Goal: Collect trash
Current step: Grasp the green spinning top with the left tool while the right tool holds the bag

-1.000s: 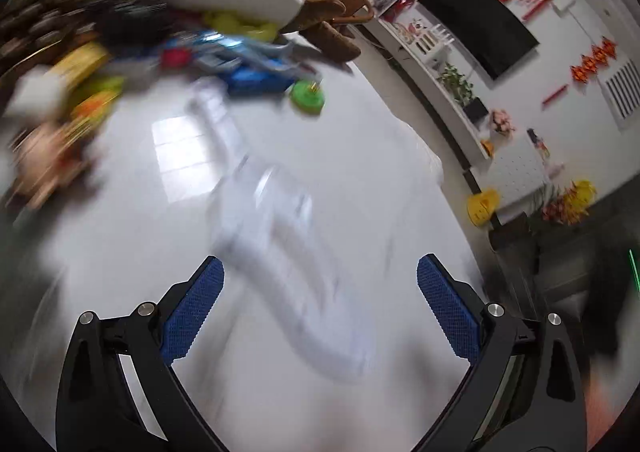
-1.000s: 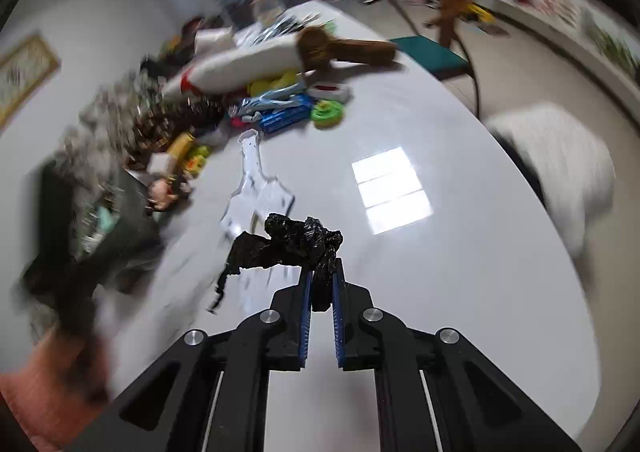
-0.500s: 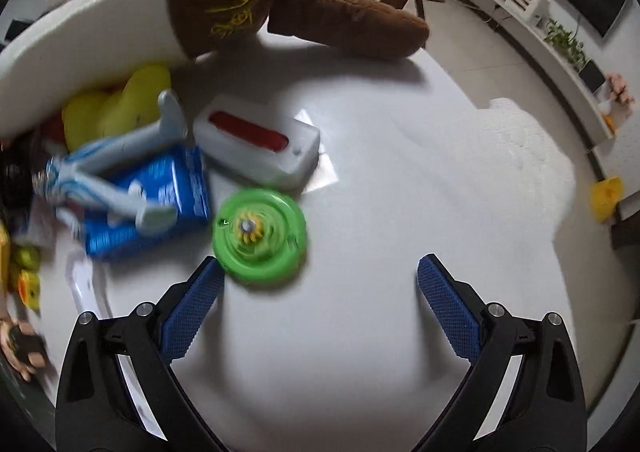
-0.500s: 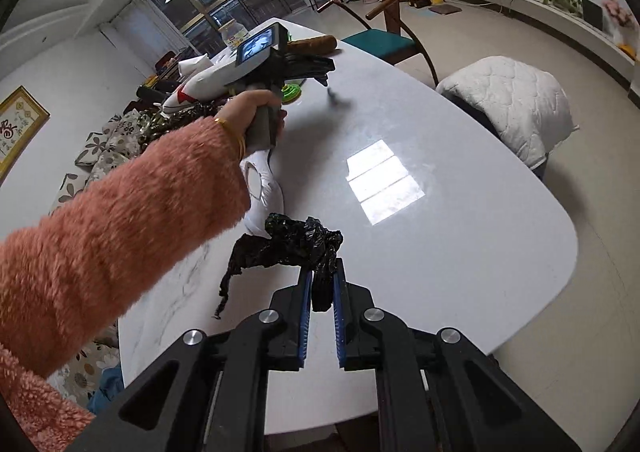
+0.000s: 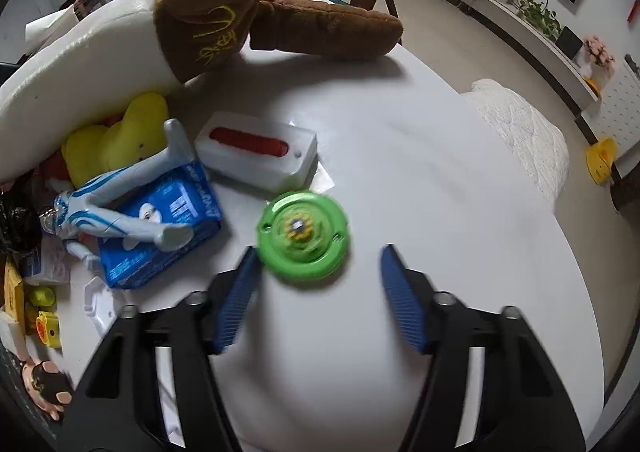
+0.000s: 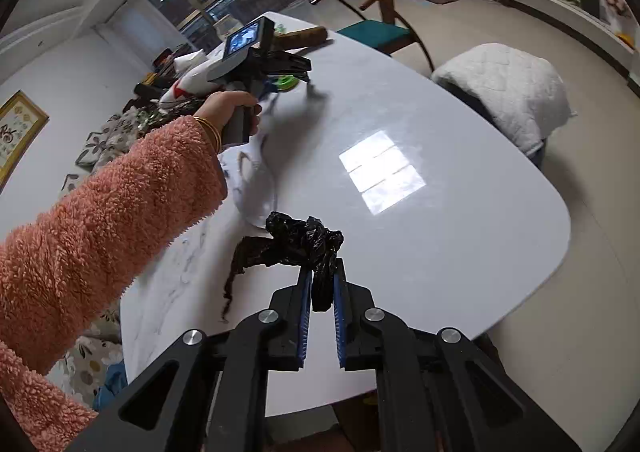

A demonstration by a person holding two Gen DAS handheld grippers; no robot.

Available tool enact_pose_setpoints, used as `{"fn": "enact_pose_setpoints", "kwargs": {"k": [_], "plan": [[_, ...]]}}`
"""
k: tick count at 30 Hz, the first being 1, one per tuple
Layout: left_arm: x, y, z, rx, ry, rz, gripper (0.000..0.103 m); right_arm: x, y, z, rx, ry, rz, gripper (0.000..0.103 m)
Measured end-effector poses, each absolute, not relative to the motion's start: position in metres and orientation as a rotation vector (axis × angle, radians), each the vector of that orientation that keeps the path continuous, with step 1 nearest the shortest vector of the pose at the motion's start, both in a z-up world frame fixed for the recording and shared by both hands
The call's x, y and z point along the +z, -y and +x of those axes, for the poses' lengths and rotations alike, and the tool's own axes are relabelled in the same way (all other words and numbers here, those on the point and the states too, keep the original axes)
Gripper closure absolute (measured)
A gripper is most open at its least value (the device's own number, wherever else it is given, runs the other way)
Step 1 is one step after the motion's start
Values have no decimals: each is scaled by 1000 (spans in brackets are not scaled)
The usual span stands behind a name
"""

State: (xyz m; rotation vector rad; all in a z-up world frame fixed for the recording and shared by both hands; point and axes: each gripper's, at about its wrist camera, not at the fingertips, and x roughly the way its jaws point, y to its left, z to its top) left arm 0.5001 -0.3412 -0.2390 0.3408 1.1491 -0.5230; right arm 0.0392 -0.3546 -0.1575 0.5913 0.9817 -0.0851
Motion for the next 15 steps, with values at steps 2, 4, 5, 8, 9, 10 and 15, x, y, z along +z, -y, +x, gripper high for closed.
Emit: {"fn": "enact_pose_setpoints", "kwargs": {"k": [2,4,5,8,9,10,15], "plan": [[-237,332,500,-543,-1152,341,59,-157,352,42,-67,-985,586,93],[-234,320,498,-553,-1164,308,59,-155,349,43,-54,-987,580,91],[-231,315,500,-575,-1177,263,49,-154,349,43,-52,-989,572,90],[-224,303,505,-555,-1160,197,14,-154,351,43,-50,-982,585,90],[-224,302,509,-553,-1167,181,14,-153,352,43,-48,-973,594,90],[-225,300,514,-549,-1189,160,14,-152,351,43,-48,-967,596,90],[-235,301,537,-487,-1248,114,14,-152,348,38,-56,-949,601,90]]}}
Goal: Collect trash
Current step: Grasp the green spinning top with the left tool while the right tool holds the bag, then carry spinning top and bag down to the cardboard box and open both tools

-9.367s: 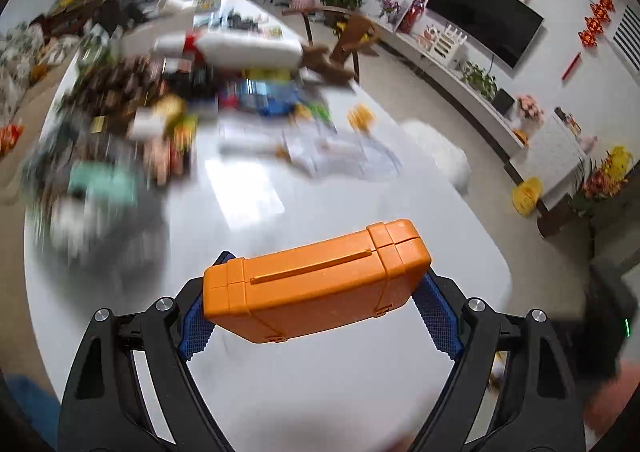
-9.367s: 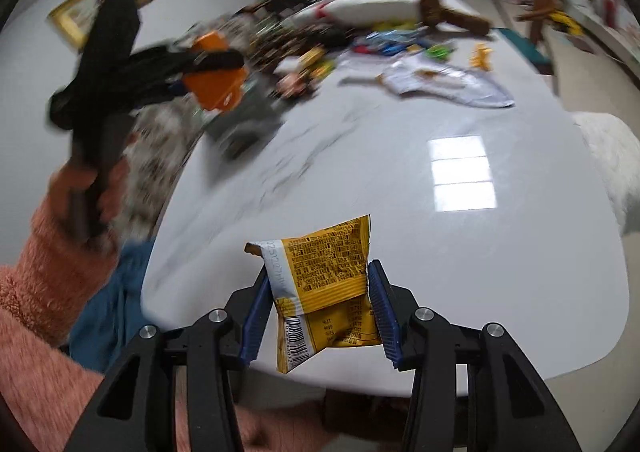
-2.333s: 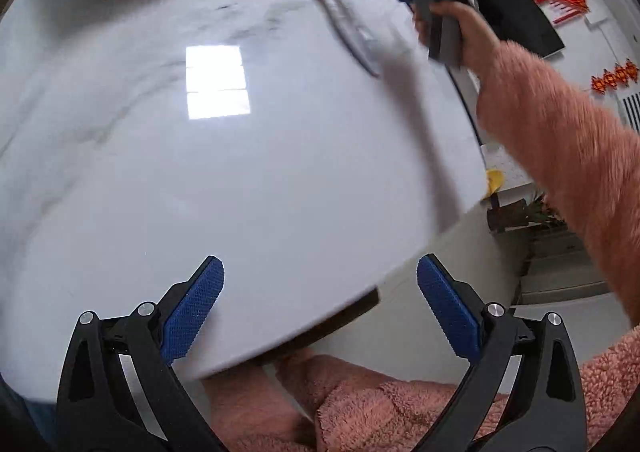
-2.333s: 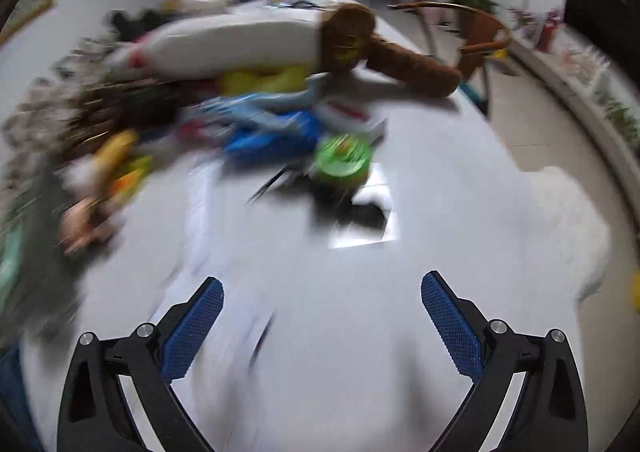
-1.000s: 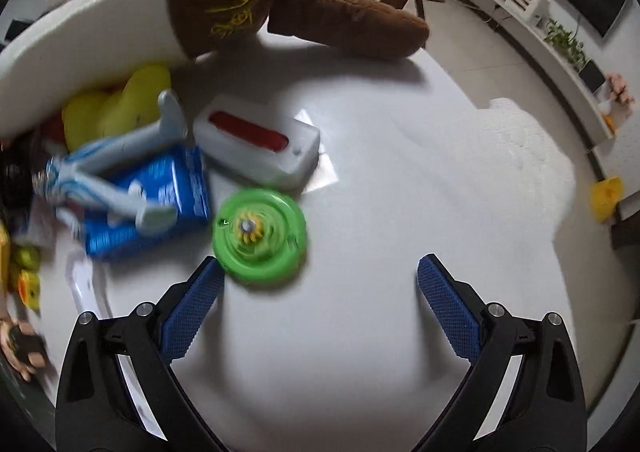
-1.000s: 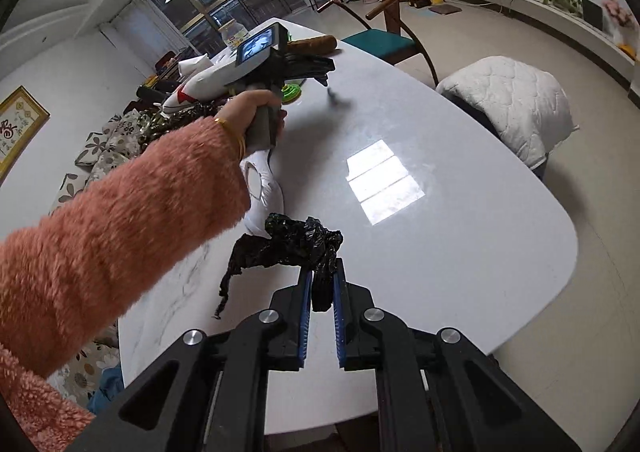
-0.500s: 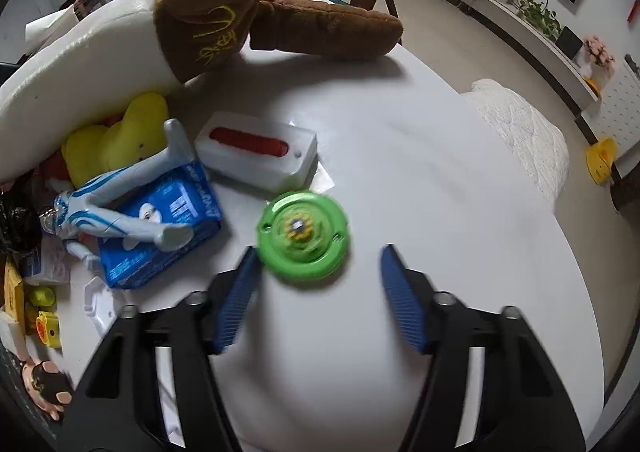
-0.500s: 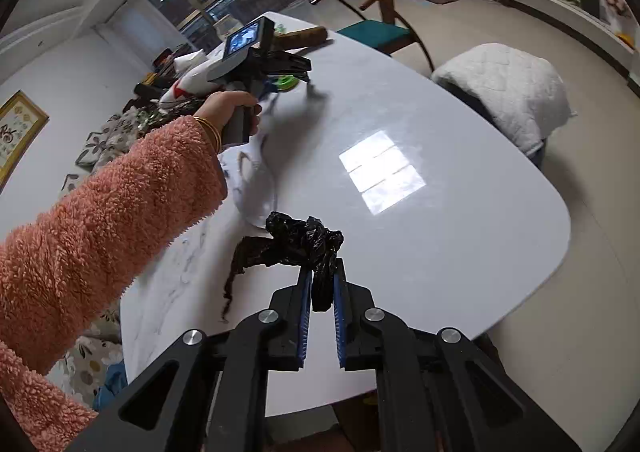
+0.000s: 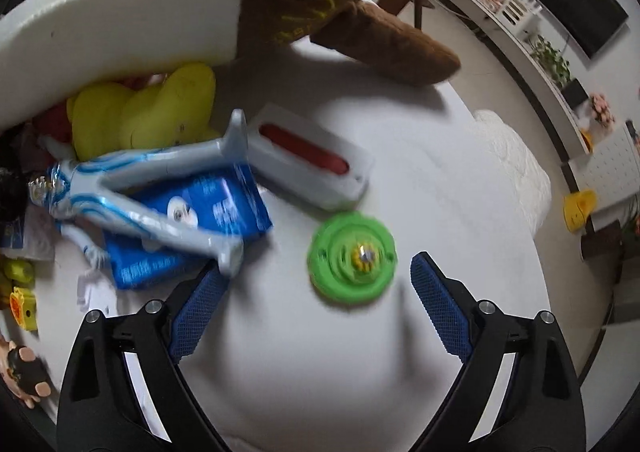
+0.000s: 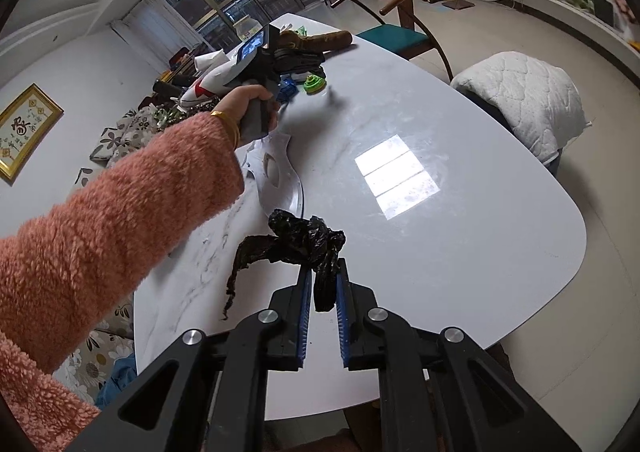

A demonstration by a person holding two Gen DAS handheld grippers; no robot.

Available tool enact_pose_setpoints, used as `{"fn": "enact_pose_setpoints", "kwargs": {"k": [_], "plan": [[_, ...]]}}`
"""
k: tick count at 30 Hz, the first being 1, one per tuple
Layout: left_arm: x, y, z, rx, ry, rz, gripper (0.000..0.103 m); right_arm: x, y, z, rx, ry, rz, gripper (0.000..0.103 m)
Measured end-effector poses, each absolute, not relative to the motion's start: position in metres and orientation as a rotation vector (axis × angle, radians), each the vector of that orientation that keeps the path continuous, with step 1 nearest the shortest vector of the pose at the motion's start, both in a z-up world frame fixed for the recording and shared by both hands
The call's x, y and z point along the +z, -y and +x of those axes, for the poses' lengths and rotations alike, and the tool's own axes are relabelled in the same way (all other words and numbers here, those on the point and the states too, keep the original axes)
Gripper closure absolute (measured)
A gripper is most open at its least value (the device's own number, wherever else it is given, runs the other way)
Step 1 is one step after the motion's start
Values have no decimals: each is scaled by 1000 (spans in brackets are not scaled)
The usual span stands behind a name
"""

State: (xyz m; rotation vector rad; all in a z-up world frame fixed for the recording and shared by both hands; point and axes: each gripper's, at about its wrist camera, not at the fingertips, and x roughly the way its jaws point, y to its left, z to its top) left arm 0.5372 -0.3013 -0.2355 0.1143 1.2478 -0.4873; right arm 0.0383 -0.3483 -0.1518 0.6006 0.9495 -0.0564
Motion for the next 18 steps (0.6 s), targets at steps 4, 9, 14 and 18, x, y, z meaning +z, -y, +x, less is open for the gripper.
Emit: {"fn": "enact_pose_setpoints", "kwargs": {"k": [4,9,14,18], "plan": [[-238,322,532,-428,-1236,210,14,-155,355,34,-80,-935,642,89],[-236,351,525,-453,-1211,317,32,-155,357,34,-87,-934,653,89],[-232,356,519,-474,-1216,346,57,-156,358,43,-81,-941,638,90],[-228,344,516,-514,-1232,312,57,-160,355,48,-62,-952,630,92]]}}
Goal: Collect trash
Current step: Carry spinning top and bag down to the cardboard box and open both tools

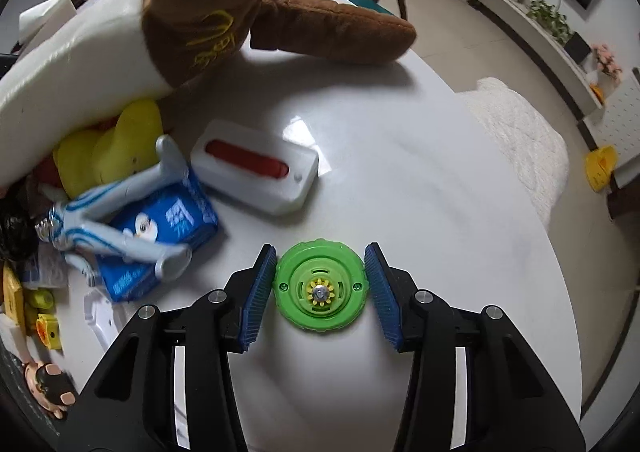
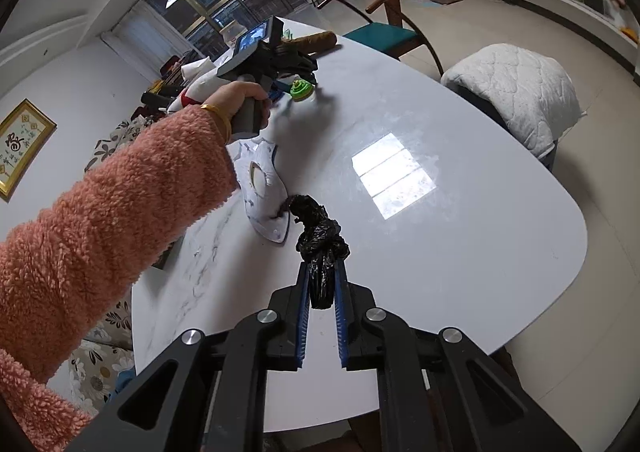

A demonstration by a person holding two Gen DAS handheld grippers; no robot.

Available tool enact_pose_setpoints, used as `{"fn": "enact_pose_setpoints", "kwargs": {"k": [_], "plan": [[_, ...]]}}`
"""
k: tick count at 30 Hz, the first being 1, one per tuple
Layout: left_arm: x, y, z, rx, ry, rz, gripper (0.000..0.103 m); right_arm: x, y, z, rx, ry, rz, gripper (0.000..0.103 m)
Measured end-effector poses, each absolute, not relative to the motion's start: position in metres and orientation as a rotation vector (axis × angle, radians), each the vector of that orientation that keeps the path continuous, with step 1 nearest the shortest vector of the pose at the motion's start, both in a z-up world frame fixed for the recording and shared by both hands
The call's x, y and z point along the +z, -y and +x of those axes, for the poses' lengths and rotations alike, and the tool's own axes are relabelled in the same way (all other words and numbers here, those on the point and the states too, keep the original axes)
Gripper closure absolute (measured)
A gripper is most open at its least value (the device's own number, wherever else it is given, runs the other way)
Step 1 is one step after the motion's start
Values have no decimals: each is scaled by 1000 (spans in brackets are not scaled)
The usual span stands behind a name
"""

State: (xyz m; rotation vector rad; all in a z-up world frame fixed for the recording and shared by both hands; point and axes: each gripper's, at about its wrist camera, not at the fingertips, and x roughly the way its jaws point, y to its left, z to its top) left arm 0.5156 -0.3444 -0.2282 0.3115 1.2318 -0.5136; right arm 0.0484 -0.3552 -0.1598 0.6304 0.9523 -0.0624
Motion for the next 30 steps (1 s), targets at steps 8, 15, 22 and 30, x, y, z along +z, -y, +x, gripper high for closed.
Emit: {"fn": "enact_pose_setpoints", "kwargs": {"k": [8,15,22,30], "plan": [[-172,282,468,-686,-1172,177,57,-153,352,57,-14,-946,595,92],[-111,195,354,-816,-1059,89,57,-146,343,51,138,-1002,479,93],[-85,119,200,-776,-1058,21,57,-153,329,-1,386,-1122,338,93],[-156,102,35,-741,-1284,-56,57,-207,325,-79,523,-1327,212,93]]}}
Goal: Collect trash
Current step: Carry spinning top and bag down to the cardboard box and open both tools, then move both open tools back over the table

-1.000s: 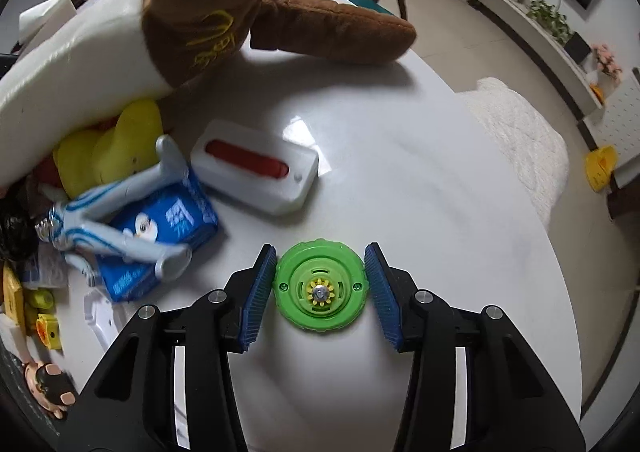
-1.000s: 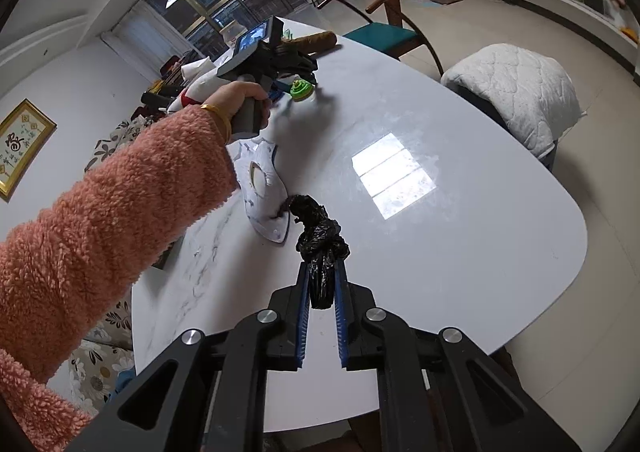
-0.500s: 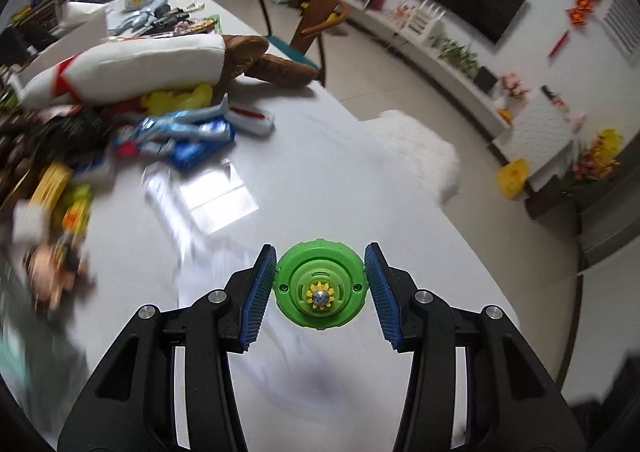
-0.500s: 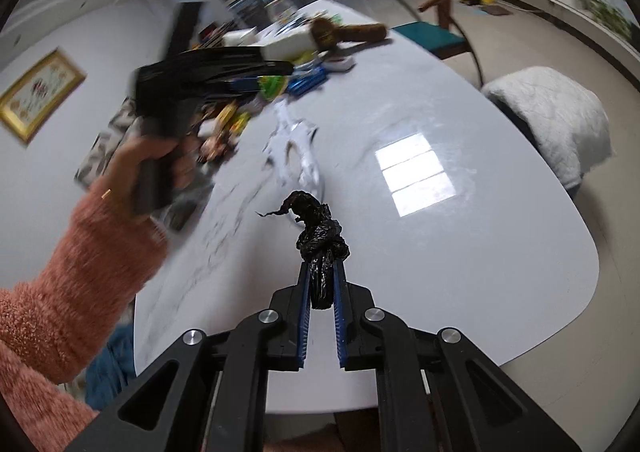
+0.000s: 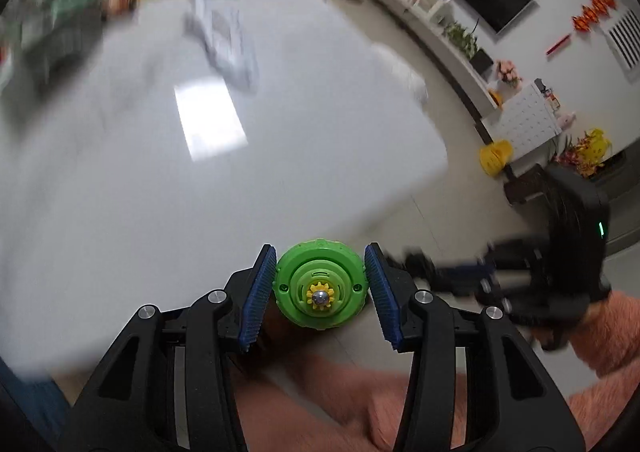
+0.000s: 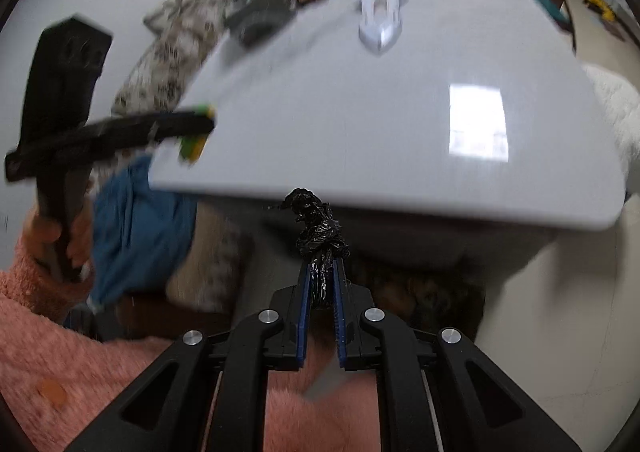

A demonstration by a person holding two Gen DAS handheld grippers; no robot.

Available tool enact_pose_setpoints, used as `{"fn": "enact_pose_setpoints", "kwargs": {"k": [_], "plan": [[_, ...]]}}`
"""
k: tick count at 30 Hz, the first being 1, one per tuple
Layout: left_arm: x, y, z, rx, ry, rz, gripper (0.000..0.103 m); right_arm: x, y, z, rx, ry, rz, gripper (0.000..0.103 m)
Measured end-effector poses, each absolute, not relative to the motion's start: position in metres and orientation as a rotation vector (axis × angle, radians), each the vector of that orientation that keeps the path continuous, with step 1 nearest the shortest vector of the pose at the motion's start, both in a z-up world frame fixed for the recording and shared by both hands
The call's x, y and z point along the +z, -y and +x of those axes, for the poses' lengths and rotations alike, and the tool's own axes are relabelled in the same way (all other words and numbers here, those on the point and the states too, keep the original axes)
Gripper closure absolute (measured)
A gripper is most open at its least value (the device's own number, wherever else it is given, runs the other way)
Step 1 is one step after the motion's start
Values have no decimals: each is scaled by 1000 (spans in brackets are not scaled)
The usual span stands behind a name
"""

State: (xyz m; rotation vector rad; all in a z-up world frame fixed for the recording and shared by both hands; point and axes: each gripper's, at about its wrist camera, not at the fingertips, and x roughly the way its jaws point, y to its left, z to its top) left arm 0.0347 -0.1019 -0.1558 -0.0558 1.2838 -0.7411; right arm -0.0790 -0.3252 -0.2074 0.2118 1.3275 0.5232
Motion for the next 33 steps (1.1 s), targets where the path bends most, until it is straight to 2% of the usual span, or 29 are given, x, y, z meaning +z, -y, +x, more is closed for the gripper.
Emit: {"fn": "enact_pose_setpoints", "kwargs": {"k": [2,6,11,12,13,14,17,21,24,28,33], "plan": [[-192,108,3,-717,-1343,-48,57,-237,326,-95,525,-1396,207,93],[-298,113,-37,-650,-1518,-119,57,-306,328,-107,491,-1492,201,93],[-434,123,-44,-526,-1646,-119,57,-417,320,-104,394,-1584,162,91],[-453,124,-41,-485,-1664,-101,54,-436,320,-103,351,-1588,140,79],[-474,125,-39,-447,-1691,-101,35,-447,318,-98,319,-1587,125,63],[-499,126,-36,-398,-1732,-96,15,-458,322,-103,282,-1582,104,34],[-537,127,-34,-357,-1804,-90,14,-475,328,-103,245,-1594,92,34],[-541,125,-37,-329,-1801,-62,14,-465,342,-101,192,-1574,146,29],[-520,124,-42,-339,-1784,-61,14,-444,347,-100,191,-1550,176,29],[-457,127,-41,-380,-1746,-54,14,-385,344,-92,239,-1477,202,29],[-341,131,-38,-527,-1676,-82,14,-282,341,-82,379,-1338,266,29]]}}
